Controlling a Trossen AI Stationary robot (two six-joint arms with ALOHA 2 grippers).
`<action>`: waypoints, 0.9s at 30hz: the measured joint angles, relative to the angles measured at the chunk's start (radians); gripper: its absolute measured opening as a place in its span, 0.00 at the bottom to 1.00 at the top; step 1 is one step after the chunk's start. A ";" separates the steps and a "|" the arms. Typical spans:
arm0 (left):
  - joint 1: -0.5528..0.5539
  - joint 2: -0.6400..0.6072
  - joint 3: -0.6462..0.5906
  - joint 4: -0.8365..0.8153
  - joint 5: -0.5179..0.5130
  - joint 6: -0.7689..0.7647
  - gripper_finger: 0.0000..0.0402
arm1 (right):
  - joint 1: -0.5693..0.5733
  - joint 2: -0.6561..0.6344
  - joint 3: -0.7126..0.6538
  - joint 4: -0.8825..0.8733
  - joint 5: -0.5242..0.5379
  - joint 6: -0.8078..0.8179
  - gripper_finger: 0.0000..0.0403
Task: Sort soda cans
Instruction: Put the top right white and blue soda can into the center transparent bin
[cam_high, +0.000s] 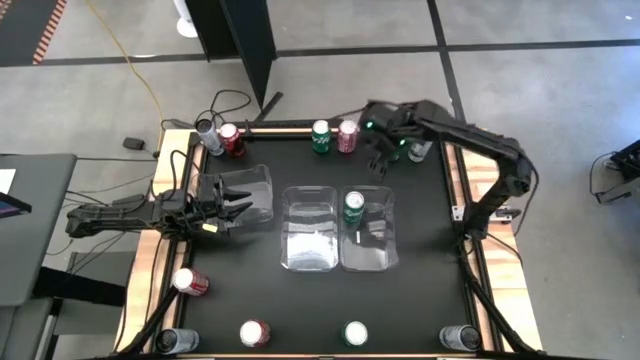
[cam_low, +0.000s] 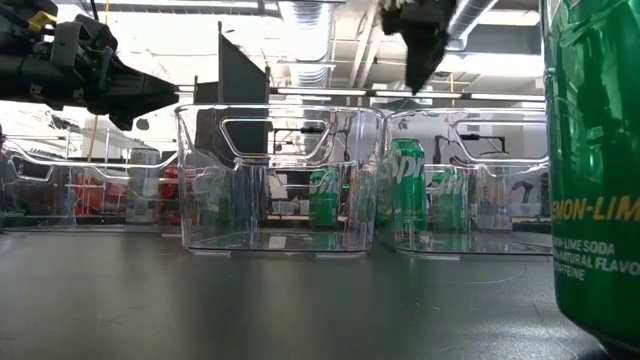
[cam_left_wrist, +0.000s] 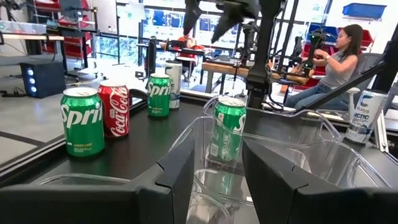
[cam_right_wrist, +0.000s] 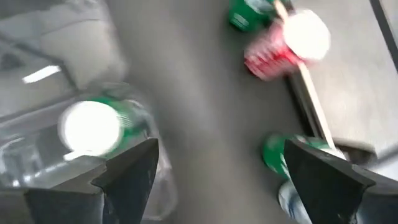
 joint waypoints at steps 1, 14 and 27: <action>0.000 0.000 0.000 0.000 0.000 0.000 0.33 | -0.021 -0.014 -0.018 0.001 0.005 0.015 0.90; 0.000 0.000 0.000 0.002 0.000 -0.006 0.33 | -0.280 -0.117 -0.167 -0.033 0.201 0.429 0.90; 0.000 0.000 0.000 0.063 0.025 0.082 0.33 | -0.379 -0.109 -0.170 -0.058 0.262 0.806 0.90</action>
